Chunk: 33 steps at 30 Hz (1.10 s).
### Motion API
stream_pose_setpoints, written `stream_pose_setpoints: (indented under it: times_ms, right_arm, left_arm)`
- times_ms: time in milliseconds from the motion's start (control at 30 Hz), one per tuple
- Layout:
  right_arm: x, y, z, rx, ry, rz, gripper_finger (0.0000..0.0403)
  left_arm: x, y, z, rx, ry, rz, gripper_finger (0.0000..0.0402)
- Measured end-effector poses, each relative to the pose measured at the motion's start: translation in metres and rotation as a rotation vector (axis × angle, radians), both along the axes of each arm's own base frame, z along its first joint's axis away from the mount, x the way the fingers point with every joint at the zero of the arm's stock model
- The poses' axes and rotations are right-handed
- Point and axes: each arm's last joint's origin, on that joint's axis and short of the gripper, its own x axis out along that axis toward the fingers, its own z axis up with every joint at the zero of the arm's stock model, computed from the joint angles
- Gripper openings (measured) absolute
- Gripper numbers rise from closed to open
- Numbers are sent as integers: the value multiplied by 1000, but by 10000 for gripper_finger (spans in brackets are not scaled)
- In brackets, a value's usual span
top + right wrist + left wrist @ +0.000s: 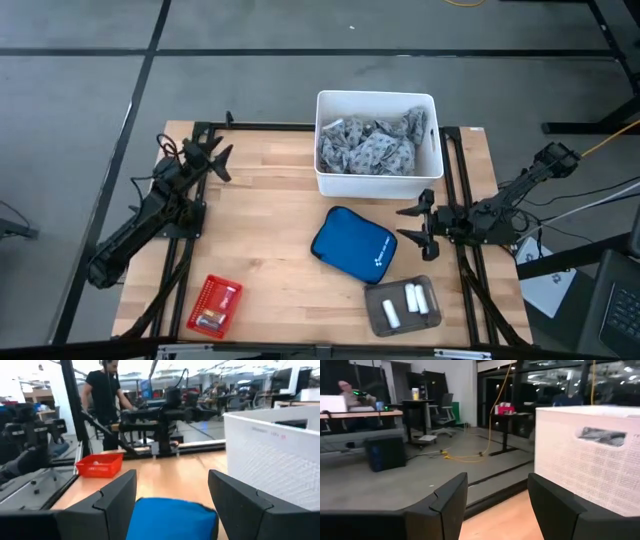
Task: Pick & Place Medicine items
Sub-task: Return to Home Position
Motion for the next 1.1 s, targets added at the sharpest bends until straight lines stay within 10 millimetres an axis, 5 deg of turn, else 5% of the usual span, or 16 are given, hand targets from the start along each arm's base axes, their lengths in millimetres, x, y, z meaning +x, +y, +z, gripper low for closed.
stream_pose_setpoints:
  times_ms: [400,533,700,1100]
  right_arm:
    - [3,8,-18,11,156,185,249]
    - [3,13,-9,87,83,372,249]
    - [-2,16,2,-35,-40,552,249]
    - [-31,-4,9,-89,-112,578,249]
  left_arm:
    - [3,-1,-1,-3,17,-28,205]
    - [3,0,-3,-12,33,-28,205]
    - [4,1,-5,-34,55,-34,205]
    - [6,1,-6,-31,73,-91,205]
